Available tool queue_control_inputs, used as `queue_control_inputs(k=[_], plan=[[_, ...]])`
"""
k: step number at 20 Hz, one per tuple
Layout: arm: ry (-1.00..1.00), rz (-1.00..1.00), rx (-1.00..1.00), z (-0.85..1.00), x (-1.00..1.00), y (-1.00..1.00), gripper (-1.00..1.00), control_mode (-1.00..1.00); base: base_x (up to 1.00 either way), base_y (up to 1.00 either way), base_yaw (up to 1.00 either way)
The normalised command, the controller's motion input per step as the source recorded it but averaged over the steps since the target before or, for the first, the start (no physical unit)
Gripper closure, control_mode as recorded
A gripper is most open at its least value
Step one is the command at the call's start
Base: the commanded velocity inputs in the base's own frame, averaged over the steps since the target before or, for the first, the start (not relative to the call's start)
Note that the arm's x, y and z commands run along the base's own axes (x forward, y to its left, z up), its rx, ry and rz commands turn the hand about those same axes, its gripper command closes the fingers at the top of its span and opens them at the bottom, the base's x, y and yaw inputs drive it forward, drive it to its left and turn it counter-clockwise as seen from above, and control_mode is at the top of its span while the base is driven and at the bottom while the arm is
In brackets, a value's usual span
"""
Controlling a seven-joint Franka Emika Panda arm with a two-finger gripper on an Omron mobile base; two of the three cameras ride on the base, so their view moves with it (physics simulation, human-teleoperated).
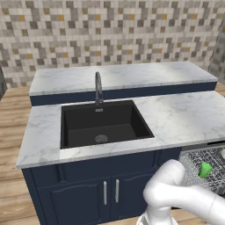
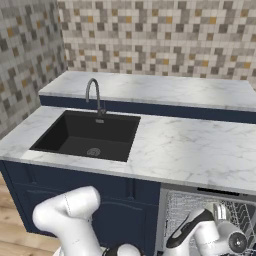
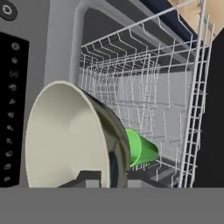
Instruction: Pick up the cup and bowl from the counter, place them in the dishwasher, and close the dishwasher door.
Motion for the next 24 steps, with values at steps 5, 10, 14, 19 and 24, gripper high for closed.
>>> queue_control_inputs(k=[5, 10, 14, 19, 24], plan=[[0.0, 0.02, 0.0, -0.33, 0.3, -0.18, 1.0, -1.0, 0.0, 0.0, 0.0], [0.0, 0.0, 0.0, -0.39, 0.45, -0.23, 1.0, -1.0, 0.0, 0.0, 0.0], [0.0, 0.0, 0.0, -0.38, 0.43, -0.25, 1.0, -1.0, 0.0, 0.0, 0.0], [0.03, 0.03, 0.0, -0.62, 0.37, -0.31, 1.0, -1.0, 0.0, 0.0, 0.0], [0.05, 0.04, 0.0, -0.65, 0.34, -0.33, 1.0, -1.0, 0.0, 0.0, 0.0]])
